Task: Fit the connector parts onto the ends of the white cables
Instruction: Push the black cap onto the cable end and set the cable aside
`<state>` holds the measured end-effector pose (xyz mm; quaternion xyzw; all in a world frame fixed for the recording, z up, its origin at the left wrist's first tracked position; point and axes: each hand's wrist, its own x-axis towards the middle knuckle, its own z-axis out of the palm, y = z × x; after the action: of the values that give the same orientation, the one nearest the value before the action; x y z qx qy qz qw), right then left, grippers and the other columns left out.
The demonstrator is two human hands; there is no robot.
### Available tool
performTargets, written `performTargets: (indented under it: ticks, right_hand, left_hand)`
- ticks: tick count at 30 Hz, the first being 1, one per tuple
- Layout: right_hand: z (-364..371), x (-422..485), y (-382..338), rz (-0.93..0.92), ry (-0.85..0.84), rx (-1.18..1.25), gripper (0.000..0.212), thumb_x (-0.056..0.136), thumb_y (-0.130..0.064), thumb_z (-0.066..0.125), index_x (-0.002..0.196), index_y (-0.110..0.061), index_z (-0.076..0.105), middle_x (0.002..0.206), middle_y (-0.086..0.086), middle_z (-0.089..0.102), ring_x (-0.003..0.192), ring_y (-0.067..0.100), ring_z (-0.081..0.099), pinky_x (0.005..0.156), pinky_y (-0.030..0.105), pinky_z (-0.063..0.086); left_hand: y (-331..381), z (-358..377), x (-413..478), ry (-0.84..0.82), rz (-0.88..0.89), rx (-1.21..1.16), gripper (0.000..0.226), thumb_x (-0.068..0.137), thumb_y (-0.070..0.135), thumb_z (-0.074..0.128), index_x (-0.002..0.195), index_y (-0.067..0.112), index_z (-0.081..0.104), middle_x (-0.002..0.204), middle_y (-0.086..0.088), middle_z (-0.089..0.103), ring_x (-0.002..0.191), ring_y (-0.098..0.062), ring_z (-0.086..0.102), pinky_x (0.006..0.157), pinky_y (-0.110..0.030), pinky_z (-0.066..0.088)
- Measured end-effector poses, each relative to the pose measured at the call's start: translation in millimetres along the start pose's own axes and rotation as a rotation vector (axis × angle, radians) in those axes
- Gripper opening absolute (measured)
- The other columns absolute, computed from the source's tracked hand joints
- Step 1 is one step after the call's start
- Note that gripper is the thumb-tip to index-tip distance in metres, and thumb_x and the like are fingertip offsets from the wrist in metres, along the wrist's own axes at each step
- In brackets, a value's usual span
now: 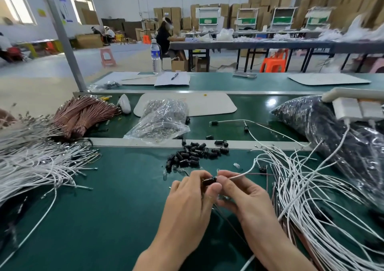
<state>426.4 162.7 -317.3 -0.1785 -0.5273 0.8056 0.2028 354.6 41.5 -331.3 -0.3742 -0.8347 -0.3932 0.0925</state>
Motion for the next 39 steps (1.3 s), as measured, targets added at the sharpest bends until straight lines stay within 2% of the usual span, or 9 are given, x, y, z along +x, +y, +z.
performTargets:
  ticks: [3, 7, 13, 18, 23, 26, 32, 35, 39]
  right_hand:
    - [1, 0, 1, 0.014, -0.032, -0.01, 0.034, 0.062, -0.035, 0.082, 0.092, -0.02, 0.081, 0.093, 0.007, 0.078, 0.081, 0.015, 0.074, 0.066, 0.022, 0.057]
    - [2, -1, -2, 0.014, -0.069, 0.02, 0.032, 0.065, -0.032, 0.081, 0.092, -0.016, 0.081, 0.092, 0.011, 0.078, 0.078, 0.017, 0.074, 0.061, 0.021, 0.056]
    - [4, -4, -5, 0.041, -0.088, 0.003, 0.033, 0.065, -0.031, 0.081, 0.094, -0.015, 0.081, 0.09, 0.012, 0.077, 0.064, 0.016, 0.07, 0.049, 0.02, 0.05]
    - [3, -7, -6, -0.003, -0.1, -0.106, 0.031, 0.069, -0.036, 0.08, 0.095, -0.019, 0.08, 0.089, 0.011, 0.077, 0.061, 0.015, 0.068, 0.045, 0.02, 0.043]
    - [1, -10, -9, -0.037, -0.115, -0.138, 0.024, 0.075, -0.034, 0.075, 0.093, -0.021, 0.08, 0.092, 0.008, 0.077, 0.06, 0.017, 0.067, 0.044, 0.02, 0.041]
    - [0, -9, -9, -0.037, -0.12, -0.141, 0.022, 0.075, -0.032, 0.074, 0.093, -0.02, 0.08, 0.089, 0.007, 0.077, 0.059, 0.017, 0.068, 0.043, 0.02, 0.041]
    - [0, -6, -4, -0.061, -0.123, -0.125, 0.028, 0.076, -0.037, 0.076, 0.099, -0.021, 0.078, 0.093, 0.011, 0.077, 0.07, 0.017, 0.071, 0.047, 0.02, 0.046]
    - [2, -2, 0, -0.034, -0.139, -0.072, 0.031, 0.073, -0.036, 0.079, 0.1, -0.021, 0.079, 0.098, 0.01, 0.077, 0.08, 0.014, 0.073, 0.053, 0.02, 0.051]
    - [-1, 3, 1, -0.017, -0.135, -0.011, 0.033, 0.069, -0.034, 0.081, 0.099, -0.019, 0.08, 0.096, 0.01, 0.077, 0.079, 0.014, 0.073, 0.059, 0.021, 0.054]
  left_hand:
    - [-4, 1, -2, -0.004, -0.048, -0.025, 0.046, 0.087, 0.083, 0.017, 0.102, 0.045, 0.038, 0.093, 0.023, 0.059, 0.094, 0.002, 0.042, 0.083, -0.019, 0.038]
    - [-6, 0, 0, 0.117, -0.07, -0.044, 0.042, 0.086, 0.086, 0.021, 0.095, 0.048, 0.036, 0.089, 0.026, 0.054, 0.098, 0.005, 0.044, 0.082, -0.011, 0.038]
    - [-4, -2, -1, 0.132, -0.074, 0.022, 0.048, 0.085, 0.088, 0.016, 0.088, 0.042, 0.03, 0.065, 0.014, 0.052, 0.098, 0.015, 0.039, 0.072, -0.019, 0.037]
    - [-5, -4, -3, 0.088, -0.105, -0.005, 0.057, 0.082, 0.091, 0.014, 0.082, 0.039, 0.036, 0.06, 0.016, 0.052, 0.086, 0.005, 0.043, 0.072, -0.015, 0.039]
    - [-5, -4, -4, 0.047, -0.121, -0.03, 0.06, 0.082, 0.09, 0.01, 0.081, 0.037, 0.037, 0.068, 0.015, 0.057, 0.088, 0.003, 0.043, 0.076, -0.013, 0.038]
    - [-5, -5, -4, 0.028, -0.127, -0.022, 0.061, 0.083, 0.088, 0.009, 0.08, 0.035, 0.038, 0.061, 0.011, 0.053, 0.083, 0.0, 0.044, 0.072, -0.016, 0.039]
    - [-6, -5, -2, 0.017, -0.115, -0.004, 0.06, 0.087, 0.084, 0.013, 0.078, 0.032, 0.041, 0.062, 0.012, 0.056, 0.079, -0.002, 0.045, 0.071, -0.018, 0.04]
    - [-3, -4, -5, -0.007, -0.137, -0.082, 0.052, 0.09, 0.079, 0.013, 0.083, 0.036, 0.042, 0.075, 0.014, 0.061, 0.083, -0.004, 0.048, 0.076, -0.024, 0.042]
    - [1, -6, -7, -0.078, -0.15, -0.229, 0.034, 0.093, 0.066, 0.015, 0.092, 0.045, 0.041, 0.09, 0.017, 0.061, 0.09, -0.005, 0.053, 0.082, -0.026, 0.041]
